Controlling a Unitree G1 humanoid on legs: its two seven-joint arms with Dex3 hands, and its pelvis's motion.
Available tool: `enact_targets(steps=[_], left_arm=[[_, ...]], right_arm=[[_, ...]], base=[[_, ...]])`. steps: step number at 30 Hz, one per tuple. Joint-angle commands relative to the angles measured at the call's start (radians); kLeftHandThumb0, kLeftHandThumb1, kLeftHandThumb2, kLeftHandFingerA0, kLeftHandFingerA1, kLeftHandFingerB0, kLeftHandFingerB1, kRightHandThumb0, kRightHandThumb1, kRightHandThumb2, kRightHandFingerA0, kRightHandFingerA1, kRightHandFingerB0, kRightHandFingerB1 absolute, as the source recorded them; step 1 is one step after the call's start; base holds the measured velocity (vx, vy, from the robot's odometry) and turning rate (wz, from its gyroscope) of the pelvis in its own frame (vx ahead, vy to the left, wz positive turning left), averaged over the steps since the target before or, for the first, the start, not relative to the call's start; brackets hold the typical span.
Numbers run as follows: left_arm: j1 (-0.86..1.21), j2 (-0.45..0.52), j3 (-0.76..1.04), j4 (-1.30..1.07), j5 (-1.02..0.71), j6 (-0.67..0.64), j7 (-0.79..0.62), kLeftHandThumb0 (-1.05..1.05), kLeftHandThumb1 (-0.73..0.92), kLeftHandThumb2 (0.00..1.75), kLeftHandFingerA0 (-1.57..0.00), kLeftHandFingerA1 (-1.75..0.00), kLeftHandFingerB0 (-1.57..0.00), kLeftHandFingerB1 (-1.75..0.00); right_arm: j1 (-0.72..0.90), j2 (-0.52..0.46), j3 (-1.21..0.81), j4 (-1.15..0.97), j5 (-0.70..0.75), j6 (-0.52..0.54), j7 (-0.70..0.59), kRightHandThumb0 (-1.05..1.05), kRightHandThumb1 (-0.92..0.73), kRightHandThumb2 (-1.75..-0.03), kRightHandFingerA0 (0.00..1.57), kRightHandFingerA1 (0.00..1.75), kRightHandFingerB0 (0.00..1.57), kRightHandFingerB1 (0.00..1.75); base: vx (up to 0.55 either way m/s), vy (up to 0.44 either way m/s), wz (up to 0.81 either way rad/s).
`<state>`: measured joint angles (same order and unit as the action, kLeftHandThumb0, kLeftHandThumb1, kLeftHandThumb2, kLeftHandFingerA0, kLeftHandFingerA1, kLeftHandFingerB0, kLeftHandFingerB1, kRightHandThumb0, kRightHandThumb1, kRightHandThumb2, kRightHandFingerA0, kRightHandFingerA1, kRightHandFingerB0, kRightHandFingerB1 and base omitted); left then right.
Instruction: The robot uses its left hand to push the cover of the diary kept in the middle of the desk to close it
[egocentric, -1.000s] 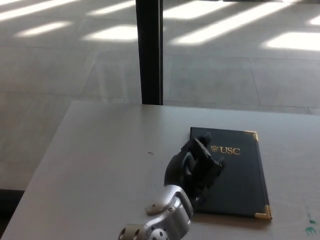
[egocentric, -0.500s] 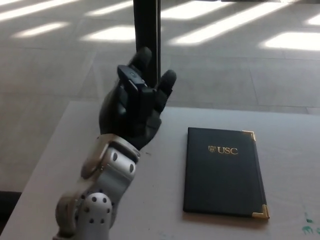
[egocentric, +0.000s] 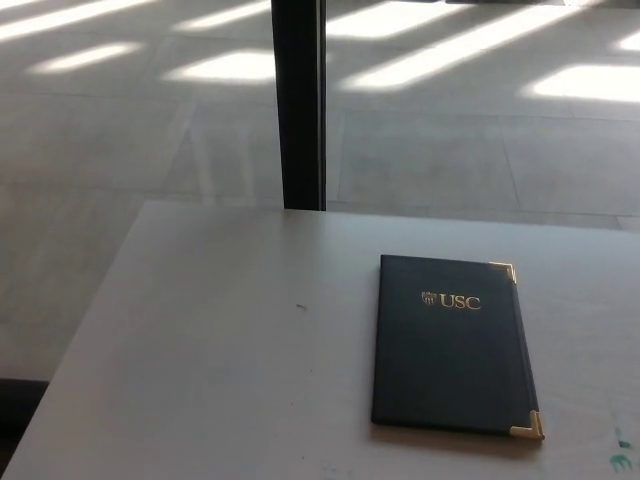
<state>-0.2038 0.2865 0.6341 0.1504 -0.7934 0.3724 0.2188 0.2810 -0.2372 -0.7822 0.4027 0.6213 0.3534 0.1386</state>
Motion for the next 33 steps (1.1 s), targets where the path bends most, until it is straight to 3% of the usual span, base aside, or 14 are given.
enact_targets(steps=[1,4,5,8,9,12,14,18,20,22,23,24,27,33], left_arm=[[0.074,0.072,0.109,0.161,0.058,-0.085,-0.036,-0.94,0.92,0.82,-0.17,-0.52,-0.12,-0.45],[0.125,0.058,0.142,0.222,0.073,-0.108,-0.038,-0.96,0.92,0.80,-0.16,-0.55,-0.13,-0.47],[0.152,0.039,0.140,0.233,0.087,-0.114,-0.034,-0.94,0.79,1.16,-0.17,-0.59,-0.14,-0.53],[0.179,0.020,0.141,0.257,0.094,-0.126,-0.043,-0.93,0.80,1.16,-0.16,-0.58,-0.15,-0.53],[0.202,-0.004,0.135,0.272,0.096,-0.131,-0.056,-0.94,0.82,1.17,-0.15,-0.59,-0.13,-0.53],[0.229,-0.041,0.117,0.259,0.107,-0.138,-0.065,-0.38,0.51,1.15,-0.01,-0.54,-0.03,-0.53],[0.244,-0.046,0.104,0.257,0.119,-0.136,-0.079,-0.90,0.92,0.85,-0.11,-0.59,-0.12,-0.50],[0.253,-0.050,0.101,0.268,0.113,-0.105,-0.078,-0.97,0.79,1.12,-0.13,-0.59,-0.15,-0.55],[0.249,-0.048,0.108,0.278,0.107,-0.105,-0.081,-0.97,0.79,1.11,-0.13,-0.59,-0.16,-0.55],[0.236,-0.050,0.122,0.272,0.085,-0.094,-0.081,-0.93,0.92,0.85,-0.13,-0.60,-0.12,-0.51],[0.232,-0.050,0.124,0.269,0.083,-0.092,-0.079,-0.96,0.81,1.16,-0.14,-0.61,-0.12,-0.54],[0.227,-0.049,0.123,0.270,0.086,-0.092,-0.075,-0.97,0.92,0.81,-0.17,-0.60,-0.14,-0.51],[0.204,-0.054,0.125,0.269,0.080,-0.086,-0.064,-0.94,0.79,1.15,-0.18,-0.62,-0.16,-0.56],[0.187,-0.061,0.130,0.254,0.063,-0.072,-0.082,-0.93,0.81,1.15,-0.15,-0.61,-0.12,-0.56]], right_arm=[[0.009,-0.002,-0.001,-0.006,0.000,-0.012,0.002,-0.86,-0.92,-0.73,0.47,0.72,0.49,0.58],[0.009,-0.009,0.003,-0.021,0.004,0.003,0.009,-0.78,-0.77,-1.23,0.48,0.73,0.40,0.61],[0.010,-0.003,0.001,-0.032,0.006,0.008,-0.002,-0.85,-0.92,-0.74,0.48,0.74,0.48,0.59],[0.006,-0.008,0.002,-0.017,0.004,0.005,0.007,-0.84,-0.92,-0.75,0.46,0.72,0.48,0.60],[-0.003,-0.007,-0.007,0.003,0.013,0.000,0.010,-0.78,-0.78,-1.23,0.46,0.72,0.40,0.62],[-0.016,-0.018,-0.008,0.040,0.004,-0.011,0.010,-0.79,-0.77,-1.23,0.51,0.74,0.44,0.63],[-0.019,-0.024,-0.011,0.052,0.006,-0.014,0.018,-0.87,-0.92,-0.72,0.48,0.75,0.51,0.62],[-0.023,-0.021,-0.008,0.042,0.006,-0.013,0.022,-0.78,-0.76,-1.22,0.49,0.74,0.42,0.62],[-0.018,-0.015,-0.008,0.036,0.008,-0.014,0.023,-0.87,-0.92,-0.73,0.47,0.72,0.50,0.58],[-0.014,-0.013,-0.007,0.037,0.008,-0.023,0.036,-0.79,-0.75,-1.22,0.49,0.73,0.40,0.61],[-0.010,-0.010,-0.008,0.030,0.010,-0.019,0.033,-0.87,-0.92,-0.73,0.45,0.71,0.47,0.56],[-0.007,-0.006,-0.010,0.025,0.013,-0.016,0.028,-0.78,-0.76,-1.22,0.50,0.75,0.42,0.63],[-0.009,0.005,-0.003,0.021,-0.005,-0.044,0.011,-0.86,-0.92,-0.73,0.50,0.71,0.53,0.59],[-0.012,-0.005,-0.001,0.023,0.007,-0.037,0.027,-0.92,-0.79,-0.91,0.48,0.73,0.45,0.59]], base=[[0.00,0.000,0.00],[0.00,0.000,0.00],[0.00,0.000,0.00],[0.00,0.000,0.00],[0.00,0.000,0.00],[0.00,0.000,0.00],[0.00,0.000,0.00],[0.00,0.000,0.00],[0.00,0.000,0.00],[0.00,0.000,0.00],[0.00,0.000,0.00],[0.00,0.000,0.00],[0.00,0.000,0.00],[0.00,0.000,0.00]])
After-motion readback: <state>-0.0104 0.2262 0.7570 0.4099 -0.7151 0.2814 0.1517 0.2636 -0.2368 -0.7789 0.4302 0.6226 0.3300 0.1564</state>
